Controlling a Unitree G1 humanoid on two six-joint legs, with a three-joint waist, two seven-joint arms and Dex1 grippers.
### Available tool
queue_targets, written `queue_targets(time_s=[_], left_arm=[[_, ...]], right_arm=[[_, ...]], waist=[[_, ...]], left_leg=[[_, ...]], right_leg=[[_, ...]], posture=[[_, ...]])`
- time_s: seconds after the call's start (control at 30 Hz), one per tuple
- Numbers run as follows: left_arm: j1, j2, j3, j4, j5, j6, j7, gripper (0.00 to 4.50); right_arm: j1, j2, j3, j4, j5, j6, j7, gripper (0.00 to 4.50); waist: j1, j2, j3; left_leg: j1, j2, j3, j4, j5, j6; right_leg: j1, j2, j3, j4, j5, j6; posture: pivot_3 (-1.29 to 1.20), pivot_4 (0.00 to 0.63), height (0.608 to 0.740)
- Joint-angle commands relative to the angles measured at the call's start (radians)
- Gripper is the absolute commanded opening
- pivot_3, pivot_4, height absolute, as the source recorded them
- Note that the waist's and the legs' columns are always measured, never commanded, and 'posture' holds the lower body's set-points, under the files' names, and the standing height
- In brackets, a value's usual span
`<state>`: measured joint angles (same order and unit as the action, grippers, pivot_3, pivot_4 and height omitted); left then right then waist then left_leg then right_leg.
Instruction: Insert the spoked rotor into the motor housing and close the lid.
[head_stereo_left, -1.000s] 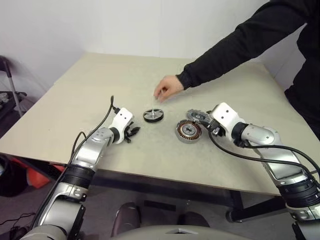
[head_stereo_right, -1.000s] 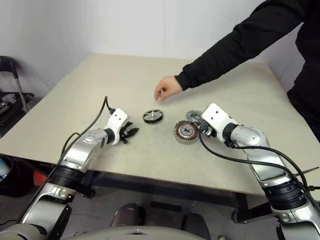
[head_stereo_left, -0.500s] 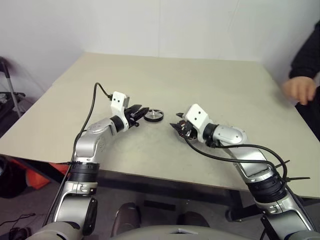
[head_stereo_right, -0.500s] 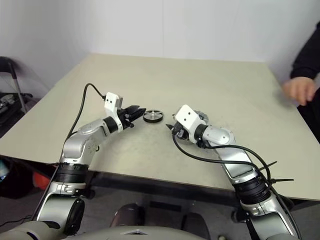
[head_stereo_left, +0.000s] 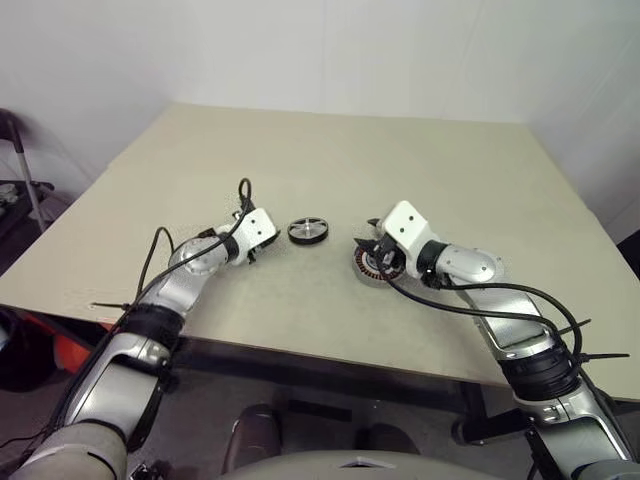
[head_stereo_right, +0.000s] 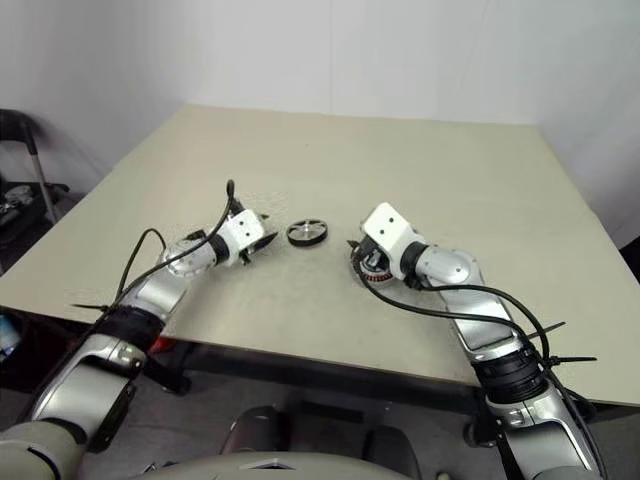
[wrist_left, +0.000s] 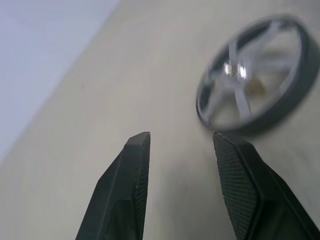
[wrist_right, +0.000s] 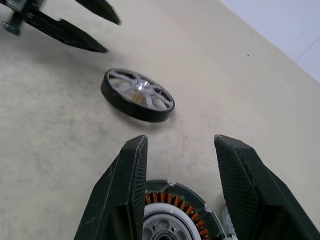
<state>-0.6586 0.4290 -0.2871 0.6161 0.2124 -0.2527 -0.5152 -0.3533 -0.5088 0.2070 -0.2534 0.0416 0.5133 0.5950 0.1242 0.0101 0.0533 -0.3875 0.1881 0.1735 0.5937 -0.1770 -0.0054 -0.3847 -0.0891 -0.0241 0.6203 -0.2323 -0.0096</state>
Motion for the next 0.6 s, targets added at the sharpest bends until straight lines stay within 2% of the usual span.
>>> queue_targets(time_s=[0.03,0.2,0.6], left_arm=[[-0.058,-0.016,-0.014,0.071,0.028,-0.088,0.000,2.09],[-0.078,-0.053,-0.049,0.148,0.064,-0.145,-0.025,2.09],[-0.060,-0.076,-0.065,0.156,0.093,-0.183,-0.029,2.09]], right_arm=[[-0.008,-0.006,-0.044,-0.045,0.004,0.002,-0.012,2.14],[-0.006,-0.026,-0.087,-0.055,0.001,0.013,-0.023,2.14],[0.005,-0.040,-0.111,-0.049,-0.004,0.017,-0.040,2.14]], waist=[[0.000,0.000,0.000],[-0.001,0.000,0.000],[0.000,0.000,0.000]], left_leg=[[0.000,0.000,0.000,0.000,0.000,0.000],[0.000,0.000,0.000,0.000,0.000,0.000],[0.000,0.000,0.001,0.000,0.000,0.000]], right_leg=[[0.000,0.000,0.000,0.000,0.000,0.000],[-0.001,0.000,0.000,0.000,0.000,0.000],[-0.001,0.000,0.000,0.001,0.000,-0.001]], posture=[[0.00,0.000,0.740],[0.00,0.000,0.740],[0.00,0.000,0.740]])
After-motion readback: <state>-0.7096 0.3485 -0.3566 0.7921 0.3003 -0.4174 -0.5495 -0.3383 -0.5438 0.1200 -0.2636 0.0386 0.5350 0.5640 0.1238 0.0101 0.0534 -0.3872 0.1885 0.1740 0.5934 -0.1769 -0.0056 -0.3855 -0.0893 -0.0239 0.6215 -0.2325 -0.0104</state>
